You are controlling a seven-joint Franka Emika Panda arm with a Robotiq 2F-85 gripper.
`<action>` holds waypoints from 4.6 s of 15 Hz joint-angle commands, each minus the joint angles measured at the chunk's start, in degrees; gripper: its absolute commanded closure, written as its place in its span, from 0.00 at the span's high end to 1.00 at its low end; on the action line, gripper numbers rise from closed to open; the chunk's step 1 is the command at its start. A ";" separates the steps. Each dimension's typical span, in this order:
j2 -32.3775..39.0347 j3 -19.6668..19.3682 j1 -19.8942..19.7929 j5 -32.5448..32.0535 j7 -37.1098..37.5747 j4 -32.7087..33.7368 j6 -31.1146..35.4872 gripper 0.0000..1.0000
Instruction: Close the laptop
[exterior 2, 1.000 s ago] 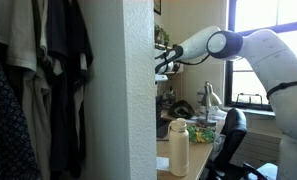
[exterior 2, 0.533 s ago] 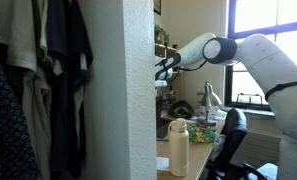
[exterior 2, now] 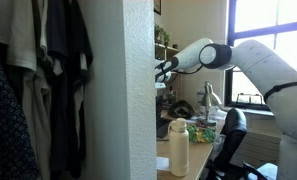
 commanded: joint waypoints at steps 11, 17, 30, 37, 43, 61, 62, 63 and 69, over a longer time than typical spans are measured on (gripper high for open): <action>9.93 -0.33 0.42 2.32 -0.11 11.39 -0.88 1.00; 10.46 -0.51 0.51 2.33 0.37 10.07 -0.65 1.00; 2.60 -1.00 -0.66 1.09 -3.35 3.73 -20.16 1.00; -2.57 -1.80 -0.43 0.85 -1.82 -6.25 -18.54 1.00; -7.21 -2.62 -0.10 -0.87 -1.67 -15.27 -21.07 1.00; -11.33 -9.15 5.06 -13.29 14.73 -35.68 -5.48 1.00; -11.29 -9.81 5.61 -13.79 17.05 -36.28 -3.66 1.00; -11.09 -10.59 6.26 -14.31 19.28 -36.73 -1.66 1.00; -14.16 -12.78 8.66 -13.25 25.81 -36.22 3.56 1.00</action>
